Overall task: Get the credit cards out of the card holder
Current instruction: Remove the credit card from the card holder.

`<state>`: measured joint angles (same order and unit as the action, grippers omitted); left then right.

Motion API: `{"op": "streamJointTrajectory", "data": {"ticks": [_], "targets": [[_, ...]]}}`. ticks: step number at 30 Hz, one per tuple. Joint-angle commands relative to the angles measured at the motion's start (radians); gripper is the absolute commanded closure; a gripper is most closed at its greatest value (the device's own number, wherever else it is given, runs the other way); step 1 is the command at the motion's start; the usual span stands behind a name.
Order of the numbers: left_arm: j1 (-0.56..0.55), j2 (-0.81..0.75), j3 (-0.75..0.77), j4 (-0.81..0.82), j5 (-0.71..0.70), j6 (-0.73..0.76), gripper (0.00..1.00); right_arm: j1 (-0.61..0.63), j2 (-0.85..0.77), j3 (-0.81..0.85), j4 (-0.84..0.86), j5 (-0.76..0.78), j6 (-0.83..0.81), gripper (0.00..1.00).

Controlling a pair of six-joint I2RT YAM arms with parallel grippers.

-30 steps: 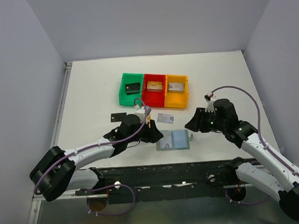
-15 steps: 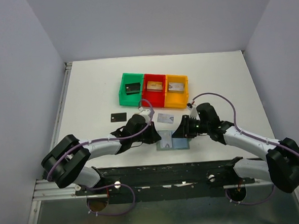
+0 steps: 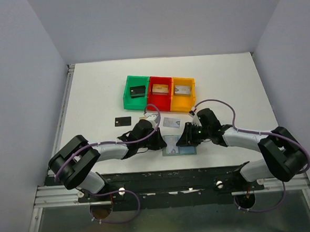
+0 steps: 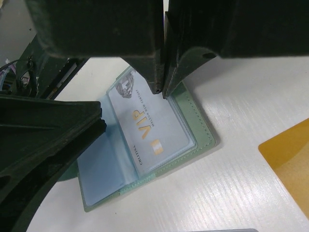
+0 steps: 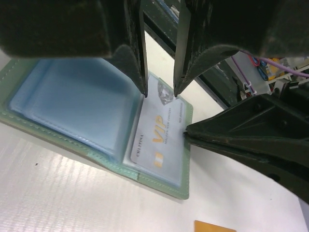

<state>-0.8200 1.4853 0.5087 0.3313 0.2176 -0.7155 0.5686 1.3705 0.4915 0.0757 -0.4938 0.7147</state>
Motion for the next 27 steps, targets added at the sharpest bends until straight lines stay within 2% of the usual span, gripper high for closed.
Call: {"op": "streamJointTrajectory", "data": {"ticks": [1, 27], "targets": [[-0.001, 0.015, -0.029, 0.040, -0.021, -0.010, 0.86, 0.005, 0.050, -0.008, 0.064, 0.008, 0.009, 0.64], [-0.001, 0.040, -0.045, 0.060, -0.014, -0.018, 0.88, 0.005, 0.133, -0.050, 0.173, -0.029, 0.040, 0.64]]}}
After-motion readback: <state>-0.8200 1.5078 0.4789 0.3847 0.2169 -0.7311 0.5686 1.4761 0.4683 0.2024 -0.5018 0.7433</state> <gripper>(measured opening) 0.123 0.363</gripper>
